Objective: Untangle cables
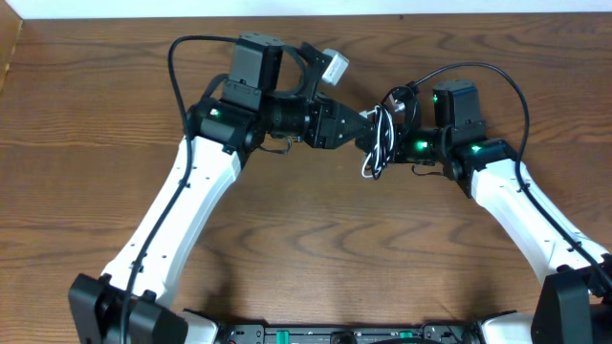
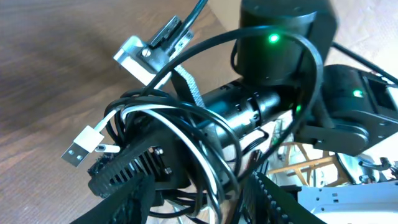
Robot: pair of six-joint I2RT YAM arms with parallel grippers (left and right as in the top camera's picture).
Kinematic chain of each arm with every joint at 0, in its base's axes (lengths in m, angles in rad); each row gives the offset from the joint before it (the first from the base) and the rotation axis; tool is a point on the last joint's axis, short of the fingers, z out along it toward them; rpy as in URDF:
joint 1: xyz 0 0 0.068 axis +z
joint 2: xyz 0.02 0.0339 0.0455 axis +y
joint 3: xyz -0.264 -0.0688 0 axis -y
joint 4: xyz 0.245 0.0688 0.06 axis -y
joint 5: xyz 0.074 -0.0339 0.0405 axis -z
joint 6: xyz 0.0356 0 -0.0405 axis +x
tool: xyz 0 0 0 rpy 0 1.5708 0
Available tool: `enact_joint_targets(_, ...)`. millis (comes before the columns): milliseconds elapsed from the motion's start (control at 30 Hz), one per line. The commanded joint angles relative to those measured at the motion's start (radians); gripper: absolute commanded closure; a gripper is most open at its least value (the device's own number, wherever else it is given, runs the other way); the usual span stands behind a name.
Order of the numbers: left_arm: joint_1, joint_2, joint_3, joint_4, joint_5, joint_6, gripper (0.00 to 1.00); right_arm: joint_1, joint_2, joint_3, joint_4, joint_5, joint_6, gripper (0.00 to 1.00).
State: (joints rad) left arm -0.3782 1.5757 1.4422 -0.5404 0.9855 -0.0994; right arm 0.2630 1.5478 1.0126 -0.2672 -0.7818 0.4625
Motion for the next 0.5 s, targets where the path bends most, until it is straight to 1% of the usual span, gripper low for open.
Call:
enact_joint_targets(0,-0.019,0.04,0.002,0.003,-0.003,0.024,0.49,-0.003,0.002,0.022,0.002,-0.034,-0.015,0.88)
enact_joint_targets(233,-0.061,0.08,0.002,0.021,-0.003,0.024,0.49,-0.003,0.002,0.022,-0.003,-0.033,-0.015,0.89)
enact_joint_targets(467,-0.073,0.107,0.002,0.082,-0.002,0.004,0.49,-0.003,0.002,0.022,-0.011,-0.032,-0.016,0.89)
